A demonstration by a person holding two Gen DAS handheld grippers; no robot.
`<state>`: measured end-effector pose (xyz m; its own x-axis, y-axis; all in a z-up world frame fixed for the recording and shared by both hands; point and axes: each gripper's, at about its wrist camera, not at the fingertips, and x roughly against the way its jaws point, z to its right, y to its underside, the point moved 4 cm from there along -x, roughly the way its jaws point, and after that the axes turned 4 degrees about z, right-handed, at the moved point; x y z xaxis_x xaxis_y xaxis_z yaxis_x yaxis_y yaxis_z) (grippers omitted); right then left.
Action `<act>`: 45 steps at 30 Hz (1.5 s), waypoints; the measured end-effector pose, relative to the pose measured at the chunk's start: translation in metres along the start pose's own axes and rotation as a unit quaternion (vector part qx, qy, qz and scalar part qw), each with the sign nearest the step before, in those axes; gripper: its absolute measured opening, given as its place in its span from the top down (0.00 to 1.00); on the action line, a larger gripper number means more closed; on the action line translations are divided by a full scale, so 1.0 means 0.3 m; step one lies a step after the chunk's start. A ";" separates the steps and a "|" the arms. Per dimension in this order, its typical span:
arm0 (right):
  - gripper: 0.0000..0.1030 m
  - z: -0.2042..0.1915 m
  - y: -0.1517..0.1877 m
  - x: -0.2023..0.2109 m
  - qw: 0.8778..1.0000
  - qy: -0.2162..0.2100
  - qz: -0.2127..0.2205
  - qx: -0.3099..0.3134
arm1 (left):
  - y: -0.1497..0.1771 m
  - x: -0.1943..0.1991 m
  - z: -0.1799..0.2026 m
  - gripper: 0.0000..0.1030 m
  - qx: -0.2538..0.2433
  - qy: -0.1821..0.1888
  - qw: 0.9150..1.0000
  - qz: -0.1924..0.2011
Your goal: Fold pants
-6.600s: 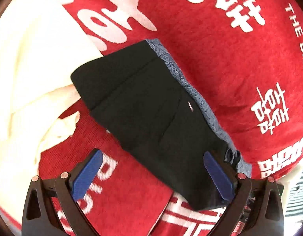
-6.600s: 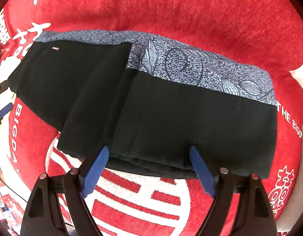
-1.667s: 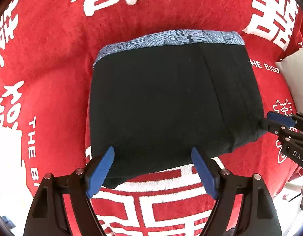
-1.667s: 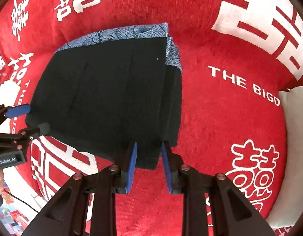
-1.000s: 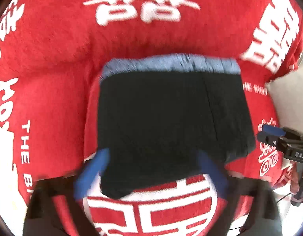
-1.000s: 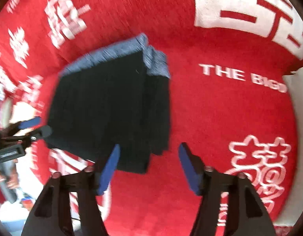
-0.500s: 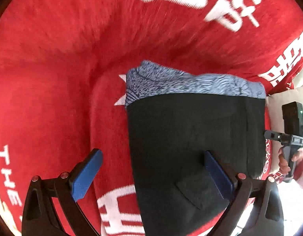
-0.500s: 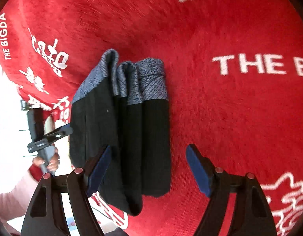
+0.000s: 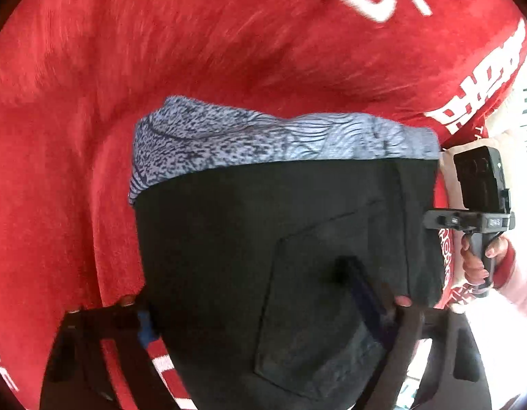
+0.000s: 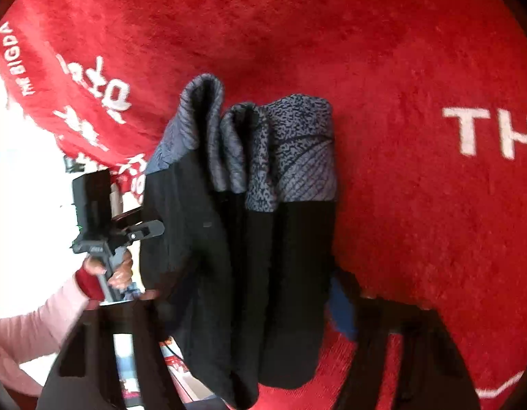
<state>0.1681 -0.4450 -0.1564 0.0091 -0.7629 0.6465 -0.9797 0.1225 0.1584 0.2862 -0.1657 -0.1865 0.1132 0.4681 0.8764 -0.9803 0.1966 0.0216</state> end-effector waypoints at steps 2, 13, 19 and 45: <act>0.60 -0.016 0.007 0.020 1.000 0.000 0.010 -0.003 | 0.003 0.039 0.028 0.35 -0.003 -0.006 1.000 0.013; 0.64 -0.126 0.124 0.133 1.000 -0.010 0.023 0.001 | 0.125 0.186 0.137 0.42 -0.012 -0.007 1.000 0.018; 0.64 -0.158 0.296 0.174 1.000 -0.019 0.018 -0.014 | 0.300 0.254 0.179 0.42 0.002 -0.009 1.000 0.010; 0.07 -0.248 0.586 0.229 0.972 0.229 0.046 0.000 | 0.542 0.285 0.320 0.01 0.030 -0.248 0.968 0.015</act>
<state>0.0115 -0.4287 -0.0285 0.0101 -0.3853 0.9227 -0.9806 0.1768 0.0846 0.1208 -0.1764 -0.0619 0.0072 -0.0010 1.0000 -0.9912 0.1321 0.0073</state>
